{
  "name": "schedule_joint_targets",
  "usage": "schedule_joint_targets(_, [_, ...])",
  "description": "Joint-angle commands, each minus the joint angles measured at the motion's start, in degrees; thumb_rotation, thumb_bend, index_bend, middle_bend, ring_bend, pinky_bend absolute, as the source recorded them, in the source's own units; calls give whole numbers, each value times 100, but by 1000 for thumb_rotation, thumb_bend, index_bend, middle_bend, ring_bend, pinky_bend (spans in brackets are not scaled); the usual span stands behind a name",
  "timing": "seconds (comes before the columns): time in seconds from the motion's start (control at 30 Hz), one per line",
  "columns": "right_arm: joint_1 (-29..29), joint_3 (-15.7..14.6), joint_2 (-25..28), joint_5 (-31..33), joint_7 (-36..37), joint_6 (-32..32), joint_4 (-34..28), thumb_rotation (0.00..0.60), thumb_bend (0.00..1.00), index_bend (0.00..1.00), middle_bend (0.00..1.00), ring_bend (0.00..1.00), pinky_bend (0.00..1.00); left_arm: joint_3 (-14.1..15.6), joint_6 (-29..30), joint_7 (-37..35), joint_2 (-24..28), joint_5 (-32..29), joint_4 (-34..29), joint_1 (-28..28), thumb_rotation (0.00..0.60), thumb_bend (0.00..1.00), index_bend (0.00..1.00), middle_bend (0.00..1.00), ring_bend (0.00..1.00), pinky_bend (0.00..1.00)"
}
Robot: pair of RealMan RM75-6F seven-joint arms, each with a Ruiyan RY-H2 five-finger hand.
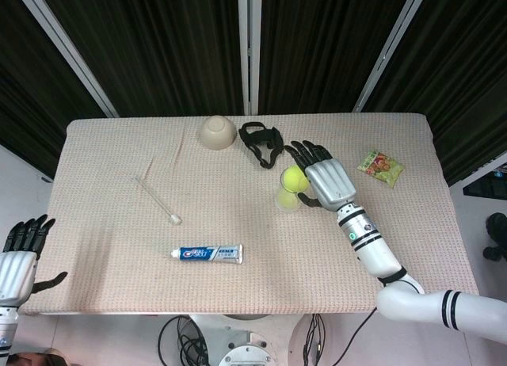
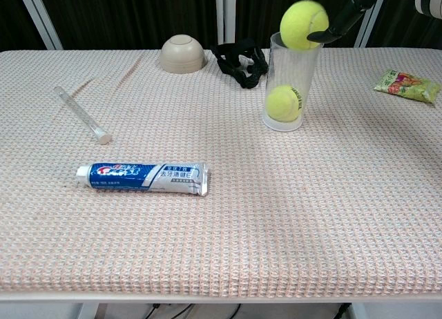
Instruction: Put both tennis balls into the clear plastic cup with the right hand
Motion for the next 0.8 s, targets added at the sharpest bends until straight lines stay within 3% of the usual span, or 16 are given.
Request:
schedule_joint_targets(0.03, [-42, -14, 45, -133, 153, 106, -65, 600, 157, 0, 0, 0, 69, -4, 14, -19, 4, 6, 2, 1, 600, 12, 48, 0, 0, 0])
schedule_joint_targets(0.2, [-485, -307, 416, -853, 339, 664, -412, 600, 157, 0, 0, 0, 53, -14, 84, -69, 23, 46, -4, 9, 600, 12, 48, 0, 0, 0])
schedule_joint_targets(0.4, [-1740, -1333, 900, -2088, 249, 2059, -622, 600, 156, 0, 0, 0, 0, -25, 165, -91, 55, 133, -38, -7, 600, 11, 48, 0, 0, 0])
schedule_joint_targets(0.57, [-2707, -1910, 882, -2232, 543, 2850, -186, 600, 155, 0, 0, 0, 0, -49, 216, 14, 39, 201, -83, -42, 600, 11, 48, 0, 0, 0])
schedule_joint_targets(0.8, [-3282, -2148, 833, -2202, 891, 3038, 235, 600, 155, 0, 0, 0, 0, -73, 183, 173, 33, 188, -128, -86, 600, 11, 47, 0, 0, 0])
